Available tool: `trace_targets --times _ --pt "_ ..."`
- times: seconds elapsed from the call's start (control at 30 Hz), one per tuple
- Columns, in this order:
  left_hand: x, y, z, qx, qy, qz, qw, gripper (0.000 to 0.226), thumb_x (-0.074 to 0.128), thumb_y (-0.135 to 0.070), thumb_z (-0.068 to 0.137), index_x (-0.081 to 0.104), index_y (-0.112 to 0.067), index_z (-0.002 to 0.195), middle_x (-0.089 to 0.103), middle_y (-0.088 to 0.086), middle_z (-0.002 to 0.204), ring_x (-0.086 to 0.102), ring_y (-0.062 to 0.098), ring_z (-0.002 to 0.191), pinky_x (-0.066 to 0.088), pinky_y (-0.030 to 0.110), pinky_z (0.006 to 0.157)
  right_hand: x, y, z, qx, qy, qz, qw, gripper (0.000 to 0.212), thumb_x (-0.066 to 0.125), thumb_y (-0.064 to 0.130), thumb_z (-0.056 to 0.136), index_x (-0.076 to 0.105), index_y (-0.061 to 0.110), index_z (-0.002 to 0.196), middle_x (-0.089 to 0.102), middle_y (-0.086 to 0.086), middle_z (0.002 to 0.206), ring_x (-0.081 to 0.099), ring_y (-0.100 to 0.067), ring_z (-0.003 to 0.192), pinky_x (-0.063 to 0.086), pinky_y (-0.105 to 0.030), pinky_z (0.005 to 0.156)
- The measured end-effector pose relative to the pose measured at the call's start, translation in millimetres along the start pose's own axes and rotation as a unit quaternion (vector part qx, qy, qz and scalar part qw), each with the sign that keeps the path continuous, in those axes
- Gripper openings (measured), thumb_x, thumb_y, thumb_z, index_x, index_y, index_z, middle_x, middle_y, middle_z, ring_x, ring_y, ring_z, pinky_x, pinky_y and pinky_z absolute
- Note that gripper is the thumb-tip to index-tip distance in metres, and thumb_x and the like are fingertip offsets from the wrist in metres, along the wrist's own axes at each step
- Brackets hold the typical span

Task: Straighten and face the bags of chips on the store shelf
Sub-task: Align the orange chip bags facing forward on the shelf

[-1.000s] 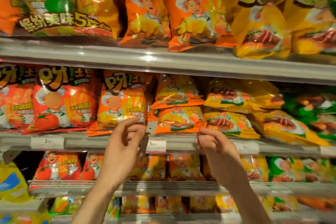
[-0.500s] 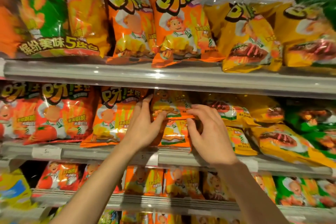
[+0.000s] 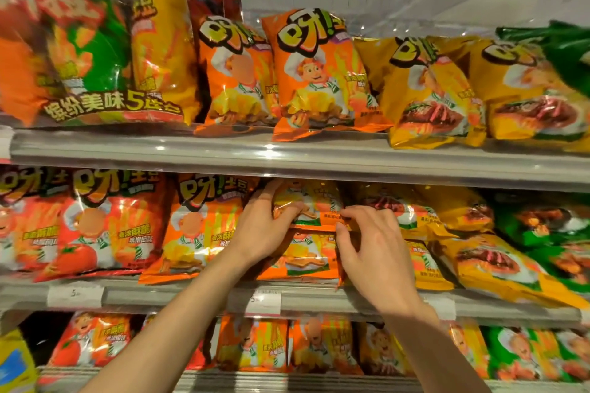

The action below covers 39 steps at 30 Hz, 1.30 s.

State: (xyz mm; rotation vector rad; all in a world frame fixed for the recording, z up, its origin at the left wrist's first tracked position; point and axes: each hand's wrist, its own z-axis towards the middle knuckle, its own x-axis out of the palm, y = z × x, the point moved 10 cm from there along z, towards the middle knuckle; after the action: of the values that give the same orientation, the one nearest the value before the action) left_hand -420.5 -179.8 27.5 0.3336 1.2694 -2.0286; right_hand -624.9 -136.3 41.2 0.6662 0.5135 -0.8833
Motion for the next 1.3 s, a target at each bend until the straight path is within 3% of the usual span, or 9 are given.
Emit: trace_targets --times 0.13,0.23,0.37,0.43,0.67,0.77,0.97,1.1,1.3 --pt "-16 4 -5 0.01 -0.018 -0.006 1.0 0.056 0.059 -0.062 0.088 0.056 -0.028 0.132 0.067 -0.006 0.113 0.063 0.014 0.105 0.052 0.035 0.088 1 -3 1 0.029 -0.003 0.023 0.999 0.038 0.048 0.044 0.101 0.06 0.022 0.129 0.064 0.009 0.119 0.045 -0.01 0.115 0.038 -0.024 0.087" --pt "-30 7 -15 0.024 -0.028 -0.008 0.999 0.065 0.052 -0.071 0.087 0.053 -0.03 0.137 0.062 -0.007 0.124 0.056 0.01 0.117 0.049 0.034 0.098 2 -5 2 0.056 0.005 0.049 0.997 0.046 0.041 0.051 0.101 0.058 0.023 0.132 0.063 0.009 0.123 0.044 -0.009 0.118 0.036 -0.024 0.089" --pt "-51 0 -39 0.044 -0.034 -0.034 0.998 0.061 0.057 -0.059 0.091 0.044 -0.034 0.145 0.048 -0.019 0.133 0.04 -0.018 0.119 0.03 0.002 0.094 2 -1 4 0.082 0.03 0.057 0.995 0.056 0.034 0.057 0.1 0.054 0.022 0.139 0.061 0.006 0.132 0.043 -0.013 0.125 0.038 -0.03 0.094" --pt "-57 -1 -49 0.062 -0.031 -0.053 0.996 0.06 0.058 -0.057 0.09 0.043 -0.037 0.145 0.047 -0.025 0.134 0.038 -0.018 0.125 0.028 -0.001 0.095 4 9 6 0.093 0.046 0.073 0.992 0.06 0.031 0.059 0.1 0.049 0.022 0.143 0.062 0.002 0.132 0.047 -0.018 0.126 0.04 -0.033 0.095" --pt "-73 8 -71 0.063 -0.014 -0.084 0.994 0.056 0.067 -0.051 0.089 0.044 -0.047 0.141 0.048 -0.024 0.137 0.047 -0.002 0.128 0.046 0.024 0.101 58 28 4 0.212 0.143 0.281 0.925 0.088 0.047 0.073 0.087 0.015 0.028 0.156 0.053 -0.001 0.143 0.056 -0.024 0.126 0.045 -0.047 0.106" --pt "-80 17 -70 -0.002 0.006 -0.093 0.996 0.062 0.061 -0.059 0.087 0.036 -0.05 0.143 0.052 -0.027 0.123 0.052 -0.015 0.112 0.044 0.01 0.088 66 28 -5 0.23 0.135 0.33 0.906 0.085 0.056 0.066 0.087 0.019 0.031 0.155 0.053 0.0 0.143 0.06 -0.021 0.12 0.049 -0.046 0.103" --pt "-76 20 -54 -0.1 0.039 -0.107 0.989 0.073 0.048 -0.065 0.091 0.024 -0.032 0.152 0.052 -0.025 0.095 0.055 -0.009 0.083 0.042 0.013 0.069 62 42 -20 0.201 0.147 0.343 0.906 0.077 0.058 0.061 0.089 0.022 0.037 0.153 0.051 0.011 0.138 0.064 -0.006 0.108 0.054 -0.034 0.092" --pt "-79 27 -55 -0.13 0.051 -0.136 0.981 0.087 0.052 -0.066 0.089 0.008 -0.034 0.158 0.048 -0.017 0.137 0.045 0.012 0.132 0.033 0.029 0.096 59 61 -28 0.181 0.139 0.352 0.908 0.062 0.061 0.053 0.092 0.034 0.04 0.146 0.055 0.017 0.131 0.063 0.003 0.101 0.056 -0.03 0.088" --pt "-109 49 -63 -0.11 -0.006 -0.156 0.982 0.084 0.059 -0.061 0.087 0.016 -0.041 0.156 0.036 -0.022 0.141 0.032 -0.002 0.129 0.03 0.027 0.102 69 90 -30 0.158 0.19 0.365 0.898 0.055 0.055 0.059 0.092 0.039 0.039 0.14 0.056 0.017 0.127 0.06 0.002 0.104 0.05 -0.015 0.078"
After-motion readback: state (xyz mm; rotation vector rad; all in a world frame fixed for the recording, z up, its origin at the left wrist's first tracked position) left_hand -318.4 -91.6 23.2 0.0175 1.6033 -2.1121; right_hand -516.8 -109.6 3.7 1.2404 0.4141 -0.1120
